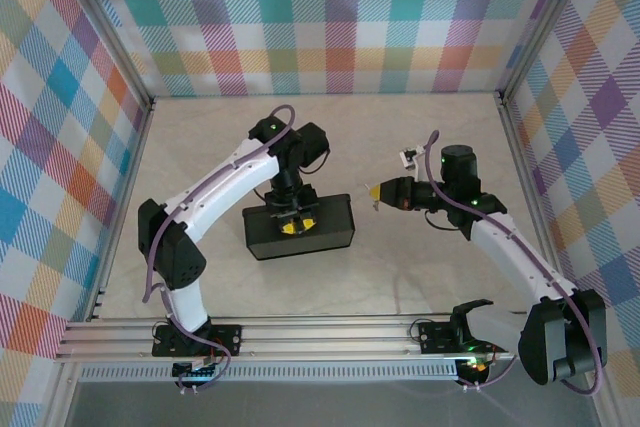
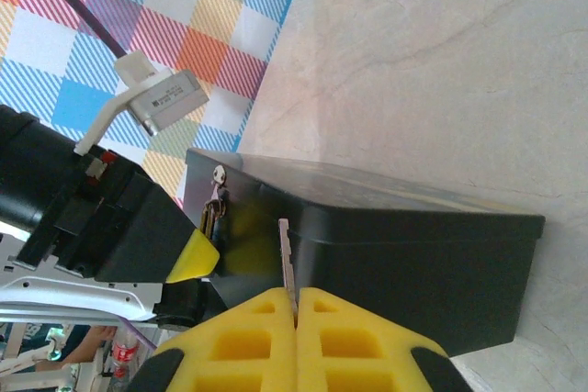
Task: Unlock a padlock with a key
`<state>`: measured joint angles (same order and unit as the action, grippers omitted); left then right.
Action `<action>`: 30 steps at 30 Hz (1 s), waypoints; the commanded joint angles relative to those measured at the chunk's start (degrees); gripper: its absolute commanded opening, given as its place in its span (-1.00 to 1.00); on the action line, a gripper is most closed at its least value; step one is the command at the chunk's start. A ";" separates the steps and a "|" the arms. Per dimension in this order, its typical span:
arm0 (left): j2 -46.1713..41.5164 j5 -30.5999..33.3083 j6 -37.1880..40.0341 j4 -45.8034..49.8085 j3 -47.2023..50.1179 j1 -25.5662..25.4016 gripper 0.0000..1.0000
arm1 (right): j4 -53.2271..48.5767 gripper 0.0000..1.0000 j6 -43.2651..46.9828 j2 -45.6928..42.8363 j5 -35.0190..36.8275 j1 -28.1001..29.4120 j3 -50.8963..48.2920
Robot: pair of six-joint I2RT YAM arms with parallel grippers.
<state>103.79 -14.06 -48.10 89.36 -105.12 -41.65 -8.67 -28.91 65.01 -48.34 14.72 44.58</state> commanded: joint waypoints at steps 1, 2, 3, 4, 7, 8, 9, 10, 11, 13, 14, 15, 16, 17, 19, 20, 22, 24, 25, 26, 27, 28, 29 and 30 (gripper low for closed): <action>2.61 -0.79 1.81 -0.42 -2.64 1.18 -0.96 | 0.92 -0.91 0.74 0.96 -1.32 0.57 0.35; 3.25 -0.70 2.18 -0.32 -3.10 1.42 -0.91 | 0.81 -0.91 0.69 1.21 -1.41 0.78 0.50; 3.69 -0.65 2.46 -0.24 -3.58 1.72 -0.83 | 0.84 -0.91 0.63 1.38 -1.34 0.92 0.50; 4.00 -0.61 2.65 -0.35 -4.08 1.98 -0.77 | 0.78 -0.91 0.60 1.51 -1.40 1.08 0.60; 4.47 -0.82 3.15 -1.70 -5.88 2.84 -0.48 | 0.34 -0.91 0.56 1.93 -1.32 1.44 0.92; 4.82 -1.09 3.53 -1.89 -6.58 3.18 -0.37 | -0.15 -0.91 0.62 2.09 -1.36 1.60 1.16; 5.01 -1.06 3.85 -2.06 -7.44 3.45 -0.28 | -0.71 -0.91 0.76 2.20 -1.32 1.71 1.45; 5.02 -0.93 4.18 -2.36 -8.18 3.63 -0.20 | -0.97 -0.91 0.74 2.22 -1.24 1.91 1.63; 4.81 -0.75 4.39 -2.79 -8.99 3.84 -0.10 | -1.48 -0.91 0.61 2.22 -1.09 2.08 1.80; 3.78 -0.78 4.72 -4.89 -9.43 4.33 0.04 | -2.22 -0.91 0.30 2.33 -0.78 2.90 2.39; 3.13 -0.58 4.94 -6.01 -9.40 4.72 0.10 | -2.63 -0.91 0.02 2.46 -0.63 3.37 2.81; 2.43 -0.16 5.23 -6.79 -9.29 5.18 0.13 | -3.40 -0.91 -0.18 2.66 -0.26 3.95 3.50; 1.65 0.21 5.41 -7.49 -9.12 5.70 0.15 | -4.30 -0.91 -0.12 2.75 0.08 4.47 4.07; 0.70 0.51 5.81 -8.43 -8.77 6.40 0.17 | -5.40 -0.91 -0.01 2.68 0.66 5.21 4.70; -1.44 0.44 6.86 -10.99 -7.72 8.10 0.18 | -7.28 -0.92 0.01 2.12 1.66 6.50 5.63; -2.85 0.79 7.86 -13.08 -6.97 9.03 0.19 | -8.08 -0.92 -0.33 1.60 2.26 7.24 5.83; -5.43 2.50 10.07 -16.86 -4.86 11.05 0.26 | -9.99 -0.93 -0.25 0.62 4.46 8.97 6.66; -7.62 3.17 11.98 -20.75 -1.10 14.27 0.27 | -11.54 -0.93 -0.35 -0.04 6.07 11.51 7.79; -8.60 3.82 13.33 -22.88 1.09 15.79 0.27 | -11.42 -0.93 -0.81 -0.38 6.76 12.57 7.89; -9.44 4.37 14.63 -24.79 2.87 17.04 0.28 | -10.91 -0.93 -1.64 -0.65 7.32 13.55 7.83; -10.30 5.20 16.35 -26.86 5.08 18.06 0.29 | -10.13 -0.93 -2.79 -0.99 7.88 14.53 7.56; -10.97 5.88 18.60 -28.65 6.97 18.87 0.30 | -8.77 -0.93 -4.35 -1.39 8.07 15.50 6.94; -11.40 6.46 20.37 -29.69 8.39 19.44 0.30 | -7.18 -0.93 -5.96 -1.78 8.13 16.19 6.28; -11.63 6.68 22.26 -30.88 9.79 19.95 0.31 | -5.25 -0.93 -7.91 -2.35 8.21 17.04 5.30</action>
<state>92.68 -9.76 -32.97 64.75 -98.85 -22.79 -17.17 -32.34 64.51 -41.47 29.98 50.43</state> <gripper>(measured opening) 0.651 0.044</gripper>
